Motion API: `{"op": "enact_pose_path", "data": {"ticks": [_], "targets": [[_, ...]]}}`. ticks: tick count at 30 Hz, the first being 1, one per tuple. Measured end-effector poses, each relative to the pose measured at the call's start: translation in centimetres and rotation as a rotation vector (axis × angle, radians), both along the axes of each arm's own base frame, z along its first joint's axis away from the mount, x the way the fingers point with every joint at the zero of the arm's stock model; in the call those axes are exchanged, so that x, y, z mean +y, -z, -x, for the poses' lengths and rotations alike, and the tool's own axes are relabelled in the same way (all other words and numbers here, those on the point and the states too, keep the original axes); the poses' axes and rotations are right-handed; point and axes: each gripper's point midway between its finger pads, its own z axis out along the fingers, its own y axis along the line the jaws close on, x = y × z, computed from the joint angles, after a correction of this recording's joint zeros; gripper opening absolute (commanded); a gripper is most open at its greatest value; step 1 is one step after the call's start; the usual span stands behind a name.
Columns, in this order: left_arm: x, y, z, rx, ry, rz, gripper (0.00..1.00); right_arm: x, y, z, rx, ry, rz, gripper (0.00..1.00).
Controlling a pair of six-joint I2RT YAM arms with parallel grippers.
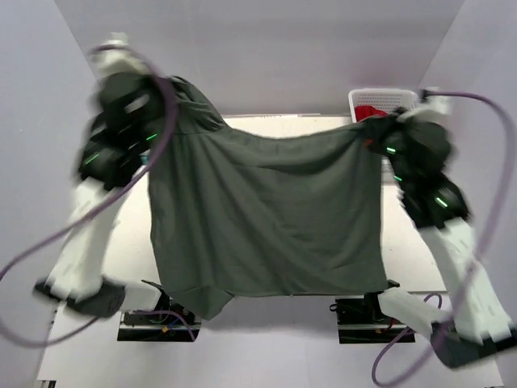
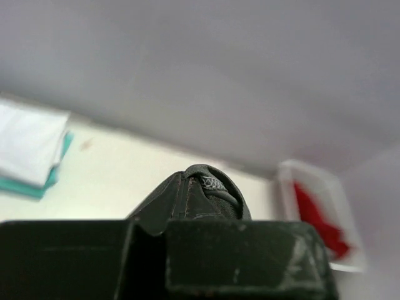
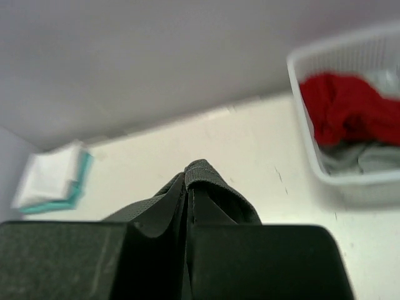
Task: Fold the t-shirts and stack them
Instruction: Flatten out the tshirt
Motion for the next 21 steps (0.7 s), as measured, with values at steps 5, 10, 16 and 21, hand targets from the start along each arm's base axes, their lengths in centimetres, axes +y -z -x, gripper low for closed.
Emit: {"op": "enact_pose_path", "data": {"ticks": [5, 10, 16, 21], "targets": [[-2.6, 19.1, -12.8, 0.388, -0.119, -0.208, 0.43, 1.5, 15.4, -9.2, 0.341, 0.069, 0.116, 0.0], [-2.3, 39.0, -19.0, 0.768, -0.163, -0.38, 1.0, 1.5, 29.5, -15.4, 0.641, 0.092, 0.176, 0.48], [-1.6, 47.9, -22.3, 0.923, -0.179, -0.424, 1.0, 2.4, 35.8, -17.6, 0.772, 0.027, 0.21, 0.9], [-1.2, 44.4, -20.5, 0.873, -0.16, -0.398, 1.0, 3.7, 31.2, -17.7, 0.65, -0.035, 0.192, 0.9]]}}
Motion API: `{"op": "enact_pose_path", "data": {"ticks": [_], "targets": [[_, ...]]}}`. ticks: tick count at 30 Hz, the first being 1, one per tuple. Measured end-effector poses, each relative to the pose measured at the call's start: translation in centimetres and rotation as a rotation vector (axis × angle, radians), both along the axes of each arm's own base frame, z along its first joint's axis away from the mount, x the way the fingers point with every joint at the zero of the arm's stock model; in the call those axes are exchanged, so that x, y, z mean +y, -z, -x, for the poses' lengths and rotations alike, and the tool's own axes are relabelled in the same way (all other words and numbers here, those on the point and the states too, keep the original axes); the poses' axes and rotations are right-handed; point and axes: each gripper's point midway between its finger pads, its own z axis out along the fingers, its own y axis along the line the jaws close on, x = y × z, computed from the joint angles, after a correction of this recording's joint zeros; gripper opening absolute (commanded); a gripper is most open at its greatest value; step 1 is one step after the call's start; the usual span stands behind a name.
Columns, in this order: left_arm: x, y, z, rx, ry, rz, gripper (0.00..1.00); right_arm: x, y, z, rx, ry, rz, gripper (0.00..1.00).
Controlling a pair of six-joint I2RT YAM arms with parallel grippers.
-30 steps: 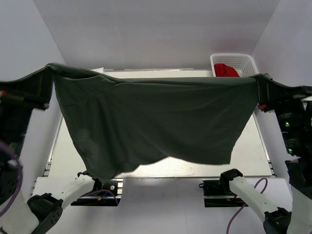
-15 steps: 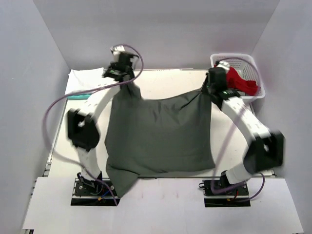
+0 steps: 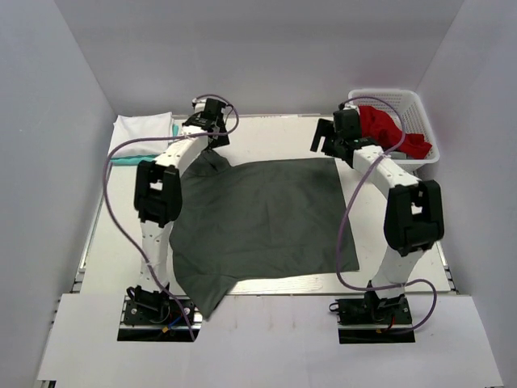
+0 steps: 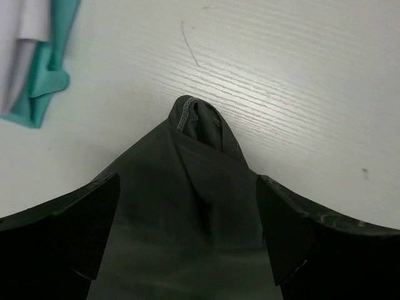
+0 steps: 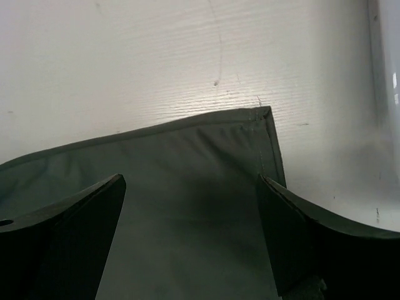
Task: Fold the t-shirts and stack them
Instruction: Flatten out the tshirt
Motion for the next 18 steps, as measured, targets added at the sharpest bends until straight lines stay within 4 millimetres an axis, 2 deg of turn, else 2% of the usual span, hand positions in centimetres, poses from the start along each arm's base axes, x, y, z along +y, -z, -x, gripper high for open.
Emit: {"op": "enact_pose_path", "data": {"ticks": [3, 5, 7, 9, 12, 13, 16, 18], "targets": [[0.2, -4.3, 1.5, -0.073, 0.003, 0.03, 1.0, 0.5, -2.9, 0.8, -0.069, -0.026, -0.021, 0.9], [0.5, -7.4, 2.6, -0.132, -0.008, 0.059, 1.0, 0.7, -3.9, 2.1, -0.093, -0.043, -0.032, 0.9], [0.5, -9.6, 4.2, -0.176, -0.016, 0.089, 1.0, 0.9, -3.8, 3.6, -0.092, -0.06, -0.043, 0.9], [0.8, -9.8, 6.5, -0.174, -0.026, 0.115, 1.0, 1.0, -2.8, 5.5, -0.07, -0.068, -0.051, 0.9], [1.0, -6.7, 10.7, -0.095, -0.03, 0.152, 1.0, 1.0, -0.1, 8.4, -0.006, -0.082, -0.059, 0.9], [1.2, -4.2, 12.6, -0.038, -0.033, 0.159, 1.0, 1.1, 0.9, 9.3, 0.019, -0.088, -0.06, 0.9], [1.5, 0.5, 15.9, 0.092, -0.036, 0.157, 1.0, 1.0, 3.9, 11.4, 0.1, -0.093, -0.064, 0.9], [1.7, 2.8, 17.4, 0.163, -0.045, 0.151, 1.0, 0.9, 5.0, 11.8, 0.13, -0.088, -0.063, 0.9]]}}
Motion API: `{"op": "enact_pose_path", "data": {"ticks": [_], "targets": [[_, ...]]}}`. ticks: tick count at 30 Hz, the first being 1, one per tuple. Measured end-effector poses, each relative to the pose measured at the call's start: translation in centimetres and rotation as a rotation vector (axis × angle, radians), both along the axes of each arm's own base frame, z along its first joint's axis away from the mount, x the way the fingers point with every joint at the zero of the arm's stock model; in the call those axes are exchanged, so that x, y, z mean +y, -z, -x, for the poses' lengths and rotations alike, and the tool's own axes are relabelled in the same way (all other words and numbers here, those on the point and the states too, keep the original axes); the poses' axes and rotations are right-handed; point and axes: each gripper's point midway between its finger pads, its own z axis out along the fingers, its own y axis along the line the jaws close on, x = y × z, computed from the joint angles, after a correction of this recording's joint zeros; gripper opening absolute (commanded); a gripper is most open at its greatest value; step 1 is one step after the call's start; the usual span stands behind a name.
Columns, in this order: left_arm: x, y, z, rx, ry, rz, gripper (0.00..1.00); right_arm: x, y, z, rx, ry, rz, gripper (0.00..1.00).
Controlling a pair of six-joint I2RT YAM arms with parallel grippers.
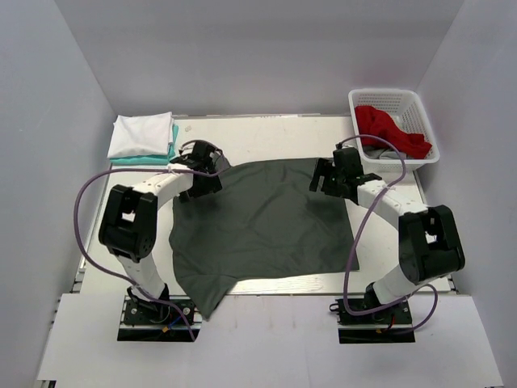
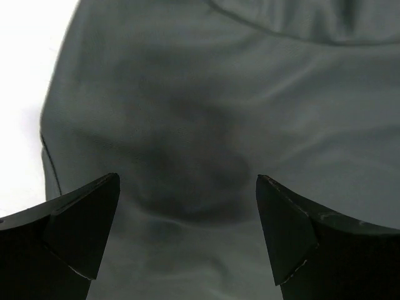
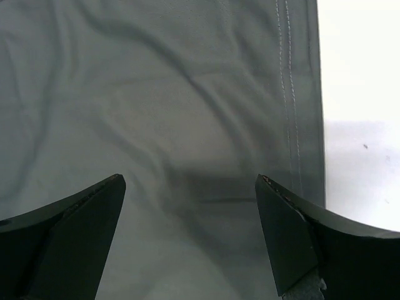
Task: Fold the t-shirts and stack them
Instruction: Flatten out the tshirt
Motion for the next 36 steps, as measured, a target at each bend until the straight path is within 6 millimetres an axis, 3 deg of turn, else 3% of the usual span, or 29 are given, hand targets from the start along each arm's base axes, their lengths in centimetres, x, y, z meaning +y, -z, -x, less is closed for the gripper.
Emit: {"op": "enact_pose_path", "data": {"ticks": [4, 8, 18, 24, 27, 33, 36], "targets": [[-0.1, 1.7, -0.4, 0.036, -0.015, -0.006, 1.0, 0.2, 2.1, -0.3, 0.042, 0.01, 0.002, 0.9], [-0.2, 2.8, -3.3, 0.045, -0.042, -0.038, 1.0, 0.3, 5.0, -0.7, 0.115, 0.015, 0.02, 0.9], [-1.6, 2.9, -11.4, -0.018, -0.046, -0.056, 1.0, 0.5, 5.0, -8.3, 0.084, 0.099, 0.048, 0.9], [-1.6, 2.8, -17.7, -0.094, -0.009, -0.063, 1.0, -0.6, 4.9, -13.3, 0.06, 0.154, 0.076, 0.9], [-1.6, 2.5, -20.3, -0.13, 0.036, -0.066, 1.0, -1.2, 4.8, -14.8, 0.05, 0.154, 0.093, 0.9], [-1.3, 0.8, -21.4, -0.157, 0.107, -0.062, 1.0, -1.4, 2.8, -15.5, 0.008, 0.091, 0.134, 0.9], [-1.2, -1.6, -19.6, -0.168, 0.124, -0.056, 1.0, -0.4, 0.3, -13.8, -0.047, 0.024, 0.118, 0.9]]}}
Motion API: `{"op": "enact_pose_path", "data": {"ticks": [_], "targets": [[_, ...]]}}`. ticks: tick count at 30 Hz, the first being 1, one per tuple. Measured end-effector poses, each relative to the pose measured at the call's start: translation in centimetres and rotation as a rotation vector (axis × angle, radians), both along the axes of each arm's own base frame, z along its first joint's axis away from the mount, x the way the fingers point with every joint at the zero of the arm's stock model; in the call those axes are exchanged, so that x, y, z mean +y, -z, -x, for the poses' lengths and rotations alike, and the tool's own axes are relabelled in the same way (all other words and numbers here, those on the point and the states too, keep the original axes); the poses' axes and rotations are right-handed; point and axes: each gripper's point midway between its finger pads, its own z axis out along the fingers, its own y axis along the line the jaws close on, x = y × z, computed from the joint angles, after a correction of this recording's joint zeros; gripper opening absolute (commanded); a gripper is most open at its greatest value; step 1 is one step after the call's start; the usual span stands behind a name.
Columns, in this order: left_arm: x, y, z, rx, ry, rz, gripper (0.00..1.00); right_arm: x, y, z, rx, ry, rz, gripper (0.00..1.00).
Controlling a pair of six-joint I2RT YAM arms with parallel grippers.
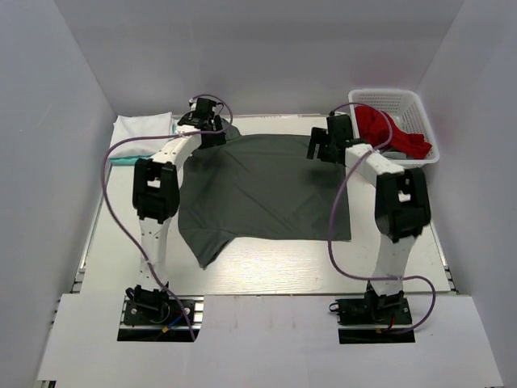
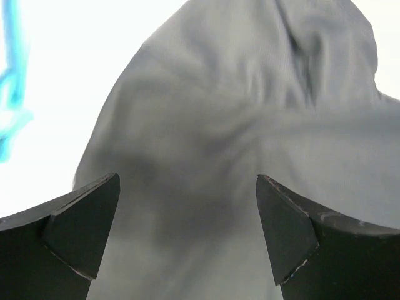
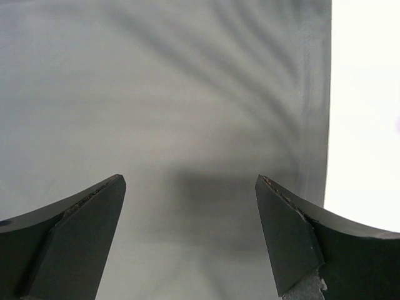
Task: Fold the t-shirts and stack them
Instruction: Flatten out the tshirt
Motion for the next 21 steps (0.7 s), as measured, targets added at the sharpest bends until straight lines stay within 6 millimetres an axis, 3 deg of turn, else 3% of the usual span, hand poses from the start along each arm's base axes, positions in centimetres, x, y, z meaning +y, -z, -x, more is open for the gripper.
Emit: {"op": "enact_pose_path", "data": {"ticks": [4, 6, 8, 11, 17, 19, 21], "targets": [[0.3, -5.0, 5.2, -0.018, -0.023, 0.022, 1.0, 2.2, -5.1, 4.3, -0.088, -0.11, -0.067, 0.9], [0.5, -7.5, 8.5, -0.038, -0.049, 0.064, 1.0, 3.4, -7.4, 6.5, -0.129, -0.168, -0.113, 0.9], [0.7, -8.4, 13.0, -0.039, -0.074, 0.125, 1.0, 4.3, -8.6, 9.1, -0.157, -0.219, -0.163, 0.9], [1.2, -6.7, 20.0, 0.029, -0.108, 0.217, 1.0, 4.4, -8.0, 12.3, -0.142, -0.229, -0.221, 0.9], [0.4, 0.4, 32.4, 0.279, -0.132, 0.377, 1.0, 1.1, -3.0, 18.2, -0.015, -0.07, -0.232, 0.9], [0.2, 0.9, 35.9, 0.321, -0.13, 0.417, 1.0, -0.1, -3.1, 19.3, -0.017, -0.01, -0.219, 0.9], [-0.1, 0.3, 37.8, 0.318, -0.116, 0.465, 1.0, -1.1, -4.5, 19.6, -0.068, 0.044, -0.226, 0.9]]}}
